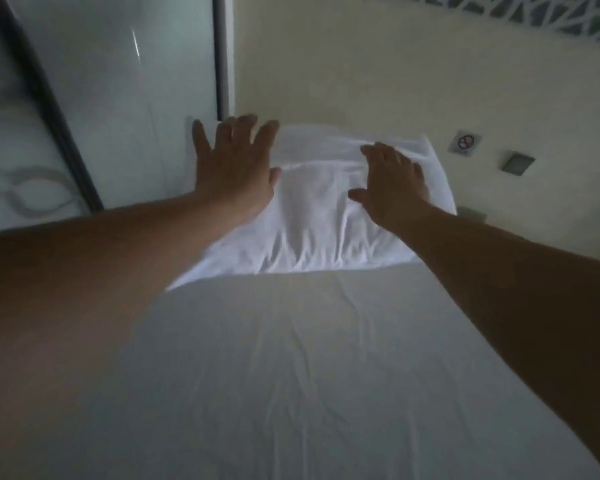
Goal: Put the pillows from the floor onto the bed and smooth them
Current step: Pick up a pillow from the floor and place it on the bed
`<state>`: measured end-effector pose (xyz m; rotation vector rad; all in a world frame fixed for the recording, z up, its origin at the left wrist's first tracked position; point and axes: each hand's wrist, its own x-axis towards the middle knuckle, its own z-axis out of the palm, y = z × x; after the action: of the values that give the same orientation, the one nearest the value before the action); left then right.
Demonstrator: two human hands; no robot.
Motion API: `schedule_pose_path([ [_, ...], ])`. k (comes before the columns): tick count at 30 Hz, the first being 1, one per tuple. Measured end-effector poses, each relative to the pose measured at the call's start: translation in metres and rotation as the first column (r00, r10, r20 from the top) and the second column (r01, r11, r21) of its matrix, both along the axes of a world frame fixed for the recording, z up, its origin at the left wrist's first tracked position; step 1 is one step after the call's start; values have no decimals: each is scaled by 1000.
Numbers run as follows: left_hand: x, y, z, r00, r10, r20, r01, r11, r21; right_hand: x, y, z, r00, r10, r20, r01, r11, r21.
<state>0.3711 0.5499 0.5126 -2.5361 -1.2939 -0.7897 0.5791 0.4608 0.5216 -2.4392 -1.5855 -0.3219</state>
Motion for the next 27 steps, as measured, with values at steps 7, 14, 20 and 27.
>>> schedule_pose_path([
  [7, -33, -9, -52, 989, -15, -147, -18, 975, -219, -33, -14, -53, 990, 30, -140, -46, 992, -116],
  [14, -82, -34, -86, 979, -83, -185, 9, 931, -366, -79, -36, -73, 987, 35, -159, -67, 978, -198],
  [20, -117, -65, -84, 987, -105, -118, 48, 912, -407, -130, -56, -75, 980, 56, -189, -95, 974, -208],
  [27, -208, -166, -111, 995, -88, -51, 44, 823, -566, -233, -128, -91, 958, 58, -280, -136, 954, -267],
])
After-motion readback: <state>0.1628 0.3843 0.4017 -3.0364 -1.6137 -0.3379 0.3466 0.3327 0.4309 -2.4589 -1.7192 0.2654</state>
